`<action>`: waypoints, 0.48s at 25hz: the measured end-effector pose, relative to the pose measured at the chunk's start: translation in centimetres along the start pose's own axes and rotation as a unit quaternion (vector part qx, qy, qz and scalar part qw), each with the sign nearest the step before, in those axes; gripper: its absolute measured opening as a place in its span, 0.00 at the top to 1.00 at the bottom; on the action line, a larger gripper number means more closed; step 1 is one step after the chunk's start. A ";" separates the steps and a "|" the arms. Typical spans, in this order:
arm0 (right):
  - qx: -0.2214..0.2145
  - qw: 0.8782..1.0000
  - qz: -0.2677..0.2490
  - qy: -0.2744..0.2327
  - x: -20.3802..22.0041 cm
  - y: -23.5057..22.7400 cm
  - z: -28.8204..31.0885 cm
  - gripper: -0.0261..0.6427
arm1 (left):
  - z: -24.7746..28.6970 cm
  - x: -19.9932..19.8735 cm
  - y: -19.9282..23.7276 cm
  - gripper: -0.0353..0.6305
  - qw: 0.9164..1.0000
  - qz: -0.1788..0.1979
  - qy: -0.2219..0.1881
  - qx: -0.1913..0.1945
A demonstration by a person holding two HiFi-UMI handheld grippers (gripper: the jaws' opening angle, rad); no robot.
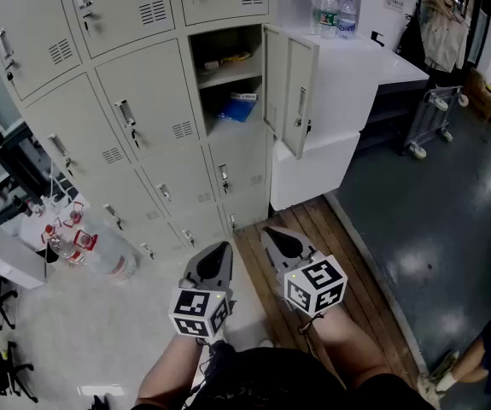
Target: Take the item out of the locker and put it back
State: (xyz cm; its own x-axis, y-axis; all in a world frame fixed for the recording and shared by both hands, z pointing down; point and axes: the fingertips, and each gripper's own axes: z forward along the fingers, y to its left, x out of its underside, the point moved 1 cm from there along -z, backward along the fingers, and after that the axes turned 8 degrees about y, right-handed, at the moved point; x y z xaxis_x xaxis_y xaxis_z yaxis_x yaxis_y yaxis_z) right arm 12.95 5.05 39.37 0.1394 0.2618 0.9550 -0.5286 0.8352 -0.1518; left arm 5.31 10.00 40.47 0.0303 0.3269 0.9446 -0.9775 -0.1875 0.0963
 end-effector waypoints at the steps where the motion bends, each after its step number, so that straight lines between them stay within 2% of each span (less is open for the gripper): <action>1: 0.000 1.000 0.000 0.000 0.0 -0.1 0.1 0.96 | 0.1 0.0 0.1 0.94 1.000 -0.001 0.000 0.000; 12: -0.012 1.000 -0.002 -0.006 -0.1 0.1 1.4 0.96 | 0.8 -0.1 1.3 0.94 1.000 -0.007 -0.001 0.005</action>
State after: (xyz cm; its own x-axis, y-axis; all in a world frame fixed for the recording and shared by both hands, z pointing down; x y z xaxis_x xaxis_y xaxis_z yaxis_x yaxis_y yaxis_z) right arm 11.72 4.44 39.59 0.1314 0.2531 0.9585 -0.5078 0.8476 -0.1541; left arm 4.25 9.02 40.78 0.0439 0.3271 0.9440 -0.9749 -0.1926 0.1120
